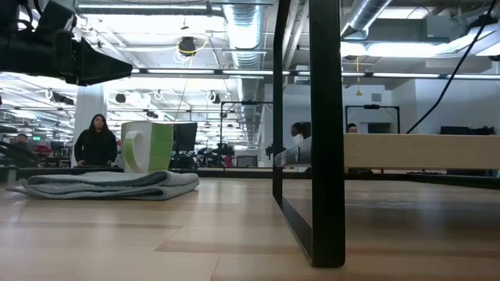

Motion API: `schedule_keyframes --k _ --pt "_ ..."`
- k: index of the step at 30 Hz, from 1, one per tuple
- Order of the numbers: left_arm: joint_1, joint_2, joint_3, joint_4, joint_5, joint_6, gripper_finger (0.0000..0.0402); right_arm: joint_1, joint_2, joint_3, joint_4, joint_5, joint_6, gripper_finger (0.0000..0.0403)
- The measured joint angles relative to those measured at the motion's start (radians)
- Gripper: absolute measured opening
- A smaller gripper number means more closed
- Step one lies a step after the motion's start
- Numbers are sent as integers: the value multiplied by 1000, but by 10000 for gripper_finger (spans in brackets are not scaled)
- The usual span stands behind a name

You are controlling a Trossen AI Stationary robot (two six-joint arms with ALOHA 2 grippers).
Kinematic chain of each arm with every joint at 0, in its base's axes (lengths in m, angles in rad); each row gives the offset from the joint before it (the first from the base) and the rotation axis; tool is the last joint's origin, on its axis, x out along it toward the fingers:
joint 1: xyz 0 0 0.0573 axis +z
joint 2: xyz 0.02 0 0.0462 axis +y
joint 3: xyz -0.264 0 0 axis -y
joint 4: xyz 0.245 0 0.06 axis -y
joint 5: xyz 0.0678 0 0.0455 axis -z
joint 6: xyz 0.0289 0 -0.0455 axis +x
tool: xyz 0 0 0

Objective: Stack small to large cups/mugs on shelf
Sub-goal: Put the green mug on the shelf

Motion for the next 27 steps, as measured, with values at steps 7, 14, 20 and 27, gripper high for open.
schedule_keyframes --k 7,14,20,27 --pt "0 0 0 0 0 0 291 0 0 25 -25 -38 -6 236" --pt "0 0 0 0 0 0 291 0 0 144 -69 -55 -9 245" --pt "0 0 0 0 0 0 291 -41 0 261 -222 7 -26 245" --pt "0 0 0 0 0 0 291 -166 0 369 -253 283 -233 244"
